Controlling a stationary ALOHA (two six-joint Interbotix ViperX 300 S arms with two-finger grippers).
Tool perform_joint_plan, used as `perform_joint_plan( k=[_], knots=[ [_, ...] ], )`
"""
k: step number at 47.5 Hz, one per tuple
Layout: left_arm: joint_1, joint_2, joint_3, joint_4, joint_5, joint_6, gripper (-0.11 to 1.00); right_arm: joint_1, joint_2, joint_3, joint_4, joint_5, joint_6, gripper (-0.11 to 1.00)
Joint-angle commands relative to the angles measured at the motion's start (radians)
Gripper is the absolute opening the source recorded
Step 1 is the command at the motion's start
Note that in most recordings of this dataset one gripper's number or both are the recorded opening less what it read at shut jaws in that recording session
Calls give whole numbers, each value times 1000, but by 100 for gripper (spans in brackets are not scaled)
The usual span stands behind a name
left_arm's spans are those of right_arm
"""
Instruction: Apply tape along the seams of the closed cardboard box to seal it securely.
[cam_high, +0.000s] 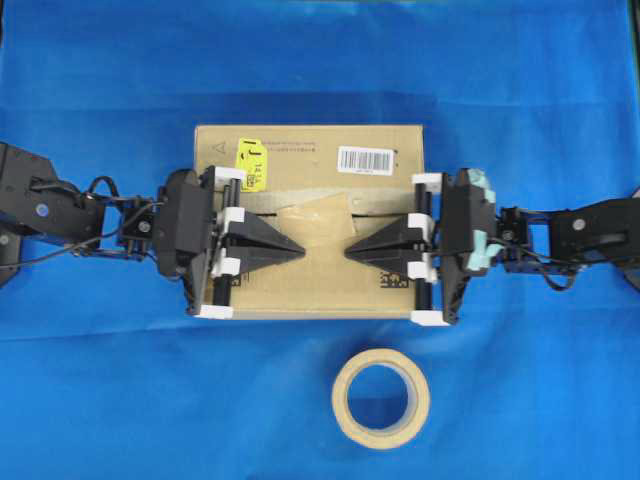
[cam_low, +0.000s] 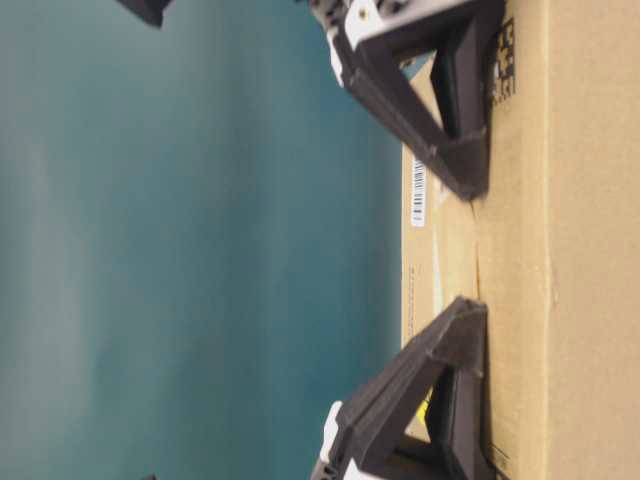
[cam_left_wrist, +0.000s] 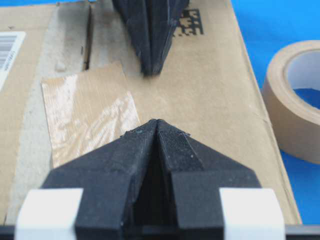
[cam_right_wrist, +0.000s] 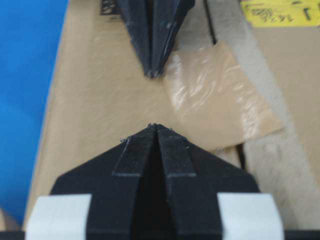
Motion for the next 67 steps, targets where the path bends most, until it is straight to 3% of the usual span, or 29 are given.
perform_joint_plan(
  k=[1, 12, 27, 41, 54, 67],
  knots=[
    [-6, -17, 34, 2, 5, 2, 0, 29, -14, 32, 9, 6, 0, 0],
    [-2, -107, 3, 2, 23, 3, 0, 28, -107, 9, -5, 12, -60, 0],
    [-11, -265, -100, 6, 206, 15, 0, 28, -310, -20, -5, 138, -181, 0],
    [2, -284, -109, 8, 229, 46, 0, -8, -382, -3, -5, 172, -204, 0],
    [2, -417, -37, 6, 314, 34, 0, -17, -528, 46, -5, 281, -204, 0],
    [2, -699, 107, 5, 431, 32, 0, -23, -772, 115, -6, 463, -204, 0]
  ],
)
